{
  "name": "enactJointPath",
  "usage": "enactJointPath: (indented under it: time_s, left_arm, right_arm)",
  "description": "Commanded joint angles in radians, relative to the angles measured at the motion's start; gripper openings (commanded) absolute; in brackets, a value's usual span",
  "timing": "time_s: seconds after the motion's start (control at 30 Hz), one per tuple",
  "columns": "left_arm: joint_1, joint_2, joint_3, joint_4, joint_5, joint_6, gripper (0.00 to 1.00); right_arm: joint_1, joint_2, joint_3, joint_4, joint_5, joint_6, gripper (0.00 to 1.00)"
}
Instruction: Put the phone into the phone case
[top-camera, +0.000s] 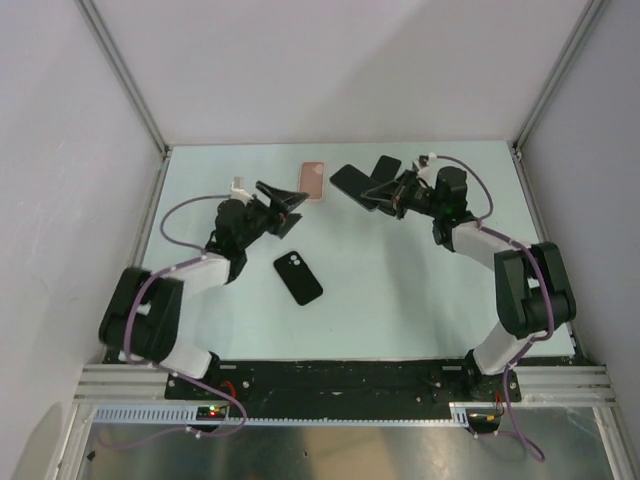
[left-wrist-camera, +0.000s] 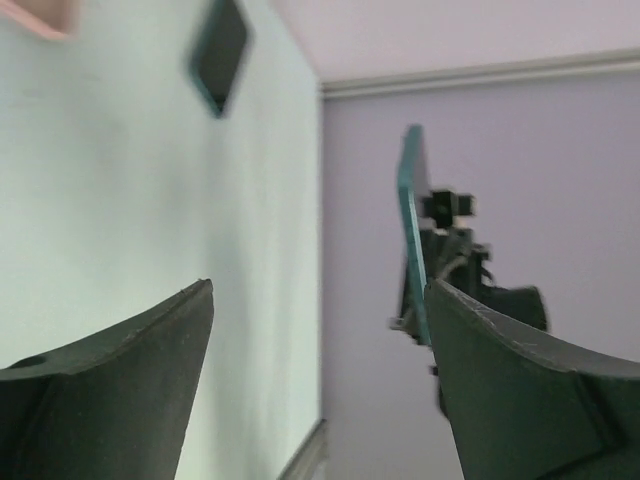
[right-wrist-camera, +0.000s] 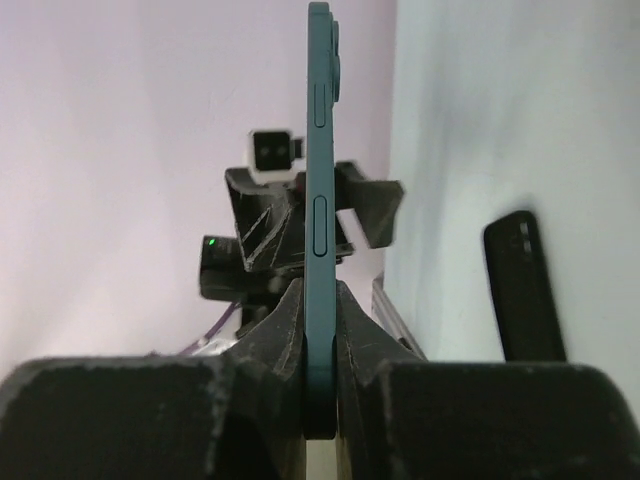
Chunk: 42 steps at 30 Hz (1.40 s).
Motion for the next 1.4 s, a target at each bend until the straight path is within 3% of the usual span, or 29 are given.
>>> enactJointPath:
  time_s: [0.0, 0.1, 0.17, 0.4, 0.63, 0.9, 1.23, 1.37]
  left_arm:
    - [0.040, -0.230, 0.047, -0.608, -0.136, 0.363, 0.83]
    - [0.027, -0.306, 0.123, -1.030, -0.357, 0.512, 0.66]
    - [0.021, -0.338, 0.129, -1.163, -0.460, 0.538, 0.58]
    - [-0.087, -0.260, 0.134, -1.327, -0.621, 0.523, 0.37]
    - [-0.157, -0.162, 0.132, -1.346, -0.662, 0.398, 0.37]
    - [-0.178, -0.064, 0.188, -1.313, -0.632, 0.353, 0.38]
    - [-0.185, -0.134, 0.150, -1.288, -0.610, 0.330, 0.38]
    - [-0.185, -0.074, 0.191, -1.289, -0.601, 0.325, 0.38]
  right_arm:
    - [-0.061, -0.152, -0.009, -0.187, 0.065, -0.161, 0.00]
    - [-0.093, -0.225, -0.019, -0.366, 0.102, -0.277, 0.00]
    - [-0.111, -0.269, -0.033, -0.435, 0.115, -0.325, 0.00]
    - [-0.149, -0.383, -0.061, -0.589, 0.127, -0.422, 0.00]
    - [-0.156, -0.438, -0.080, -0.619, 0.124, -0.448, 0.00]
    - [-0.149, -0.463, -0.096, -0.658, 0.129, -0.456, 0.00]
    - [-0.126, -0.473, -0.099, -0.675, 0.143, -0.474, 0.00]
    - [-0.119, -0.472, -0.098, -0.676, 0.146, -0.472, 0.00]
